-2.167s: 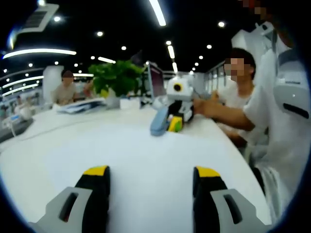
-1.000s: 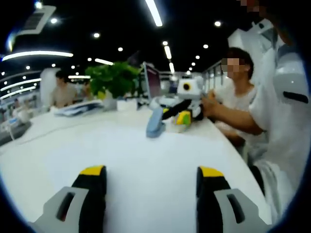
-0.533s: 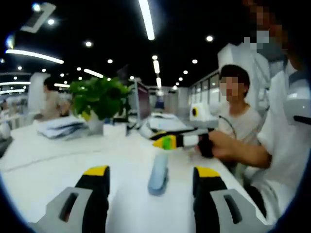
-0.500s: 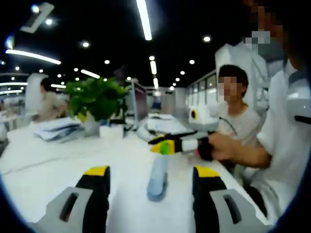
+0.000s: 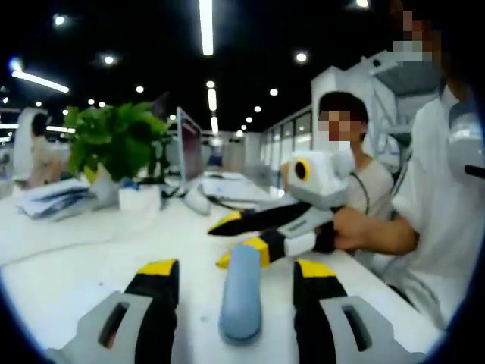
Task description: Pick up the paper insert the paper into the punch align the paper edges press the punch to punch holes
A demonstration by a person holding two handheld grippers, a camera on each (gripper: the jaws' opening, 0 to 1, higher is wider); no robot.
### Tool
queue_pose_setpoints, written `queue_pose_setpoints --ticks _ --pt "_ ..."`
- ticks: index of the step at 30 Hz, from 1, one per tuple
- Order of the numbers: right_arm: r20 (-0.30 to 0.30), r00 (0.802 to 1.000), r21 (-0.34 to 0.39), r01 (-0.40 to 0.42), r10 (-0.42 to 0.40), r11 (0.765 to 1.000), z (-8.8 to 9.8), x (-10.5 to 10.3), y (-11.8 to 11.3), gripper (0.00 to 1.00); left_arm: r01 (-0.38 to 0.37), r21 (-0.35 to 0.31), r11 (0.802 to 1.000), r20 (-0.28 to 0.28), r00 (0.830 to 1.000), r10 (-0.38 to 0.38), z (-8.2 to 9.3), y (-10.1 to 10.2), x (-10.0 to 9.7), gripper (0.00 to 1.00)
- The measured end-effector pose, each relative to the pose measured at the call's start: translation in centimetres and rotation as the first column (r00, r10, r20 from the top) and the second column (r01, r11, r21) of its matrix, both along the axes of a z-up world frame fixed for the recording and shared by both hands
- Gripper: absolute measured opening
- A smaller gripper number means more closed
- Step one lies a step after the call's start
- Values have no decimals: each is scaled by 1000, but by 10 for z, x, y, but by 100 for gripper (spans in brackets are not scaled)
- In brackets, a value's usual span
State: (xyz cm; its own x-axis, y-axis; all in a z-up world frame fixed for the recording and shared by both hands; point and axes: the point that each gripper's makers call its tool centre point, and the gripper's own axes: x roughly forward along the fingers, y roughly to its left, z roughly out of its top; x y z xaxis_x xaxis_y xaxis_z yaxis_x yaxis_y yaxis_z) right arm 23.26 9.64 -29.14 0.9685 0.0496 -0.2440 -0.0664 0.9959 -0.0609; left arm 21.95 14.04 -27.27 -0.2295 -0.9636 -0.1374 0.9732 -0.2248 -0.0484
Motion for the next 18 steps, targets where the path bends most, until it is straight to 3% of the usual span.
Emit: queue_pose_setpoints --ticks 12,15,18 --pt "-29 999 -44 -30 29 999 -5 -5 15 41 14 60 998 56 998 -18 -16 -7 22 57" --pt "-28 999 -41 -33 32 999 -4 -6 16 40 5 64 998 107 994 -12 -19 -9 21 56" --pt "-29 999 -41 -38 37 998 -4 -7 18 40 9 88 996 130 991 -20 -25 -16 33 54"
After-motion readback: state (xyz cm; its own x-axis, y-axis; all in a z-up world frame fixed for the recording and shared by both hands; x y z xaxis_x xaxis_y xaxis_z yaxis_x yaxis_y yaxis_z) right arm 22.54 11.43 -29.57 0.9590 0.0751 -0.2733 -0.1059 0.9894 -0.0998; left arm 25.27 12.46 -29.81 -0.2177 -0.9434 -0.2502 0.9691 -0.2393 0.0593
